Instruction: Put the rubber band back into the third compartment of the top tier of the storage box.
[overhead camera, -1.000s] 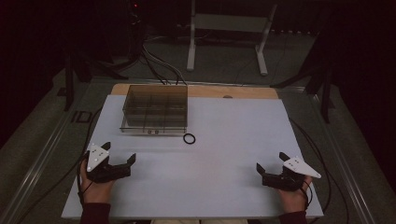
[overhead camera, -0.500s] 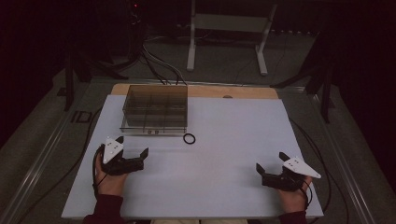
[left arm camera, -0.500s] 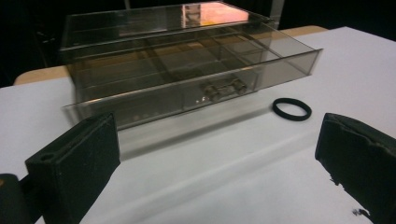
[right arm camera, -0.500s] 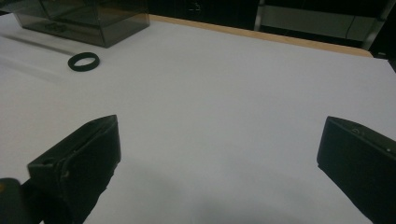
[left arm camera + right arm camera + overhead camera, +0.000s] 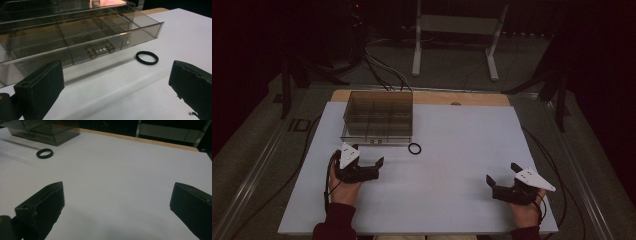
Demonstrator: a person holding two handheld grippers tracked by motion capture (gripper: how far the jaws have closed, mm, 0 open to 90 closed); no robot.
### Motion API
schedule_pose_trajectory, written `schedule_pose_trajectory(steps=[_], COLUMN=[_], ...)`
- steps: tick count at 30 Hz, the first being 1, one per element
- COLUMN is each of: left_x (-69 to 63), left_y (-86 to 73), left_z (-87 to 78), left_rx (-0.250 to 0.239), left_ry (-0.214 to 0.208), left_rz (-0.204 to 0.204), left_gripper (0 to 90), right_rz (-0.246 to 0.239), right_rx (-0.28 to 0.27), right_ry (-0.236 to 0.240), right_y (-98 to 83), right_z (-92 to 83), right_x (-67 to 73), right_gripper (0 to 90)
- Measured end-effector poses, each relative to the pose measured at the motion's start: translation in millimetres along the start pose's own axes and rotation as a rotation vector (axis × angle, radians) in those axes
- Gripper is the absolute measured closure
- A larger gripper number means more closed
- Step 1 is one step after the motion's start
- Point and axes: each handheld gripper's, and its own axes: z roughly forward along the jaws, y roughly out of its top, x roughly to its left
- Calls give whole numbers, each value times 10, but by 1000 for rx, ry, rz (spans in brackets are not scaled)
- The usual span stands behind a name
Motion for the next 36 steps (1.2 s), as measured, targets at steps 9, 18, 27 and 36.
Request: schedule_pose_trajectory(steps=[9, 18, 27, 36], left_x=[-103, -209, -315, -453], left_y=[-1, -1, 49, 38], left_z=[169, 332, 463, 466], left_rx=[16, 36, 37, 28], left_ry=[-19, -40, -47, -72], left_rz=[9, 24, 51, 67], left_gripper=[7, 7, 7, 8], right_rz=[0, 2, 1, 1], right_rx=[-1, 0, 2, 1], right_ry=[1, 3, 5, 5], right_y=[2, 2, 2, 3], right_z=[0, 0, 5, 4], right_x=[4, 2, 4, 9], right_gripper=[1, 1, 1, 1])
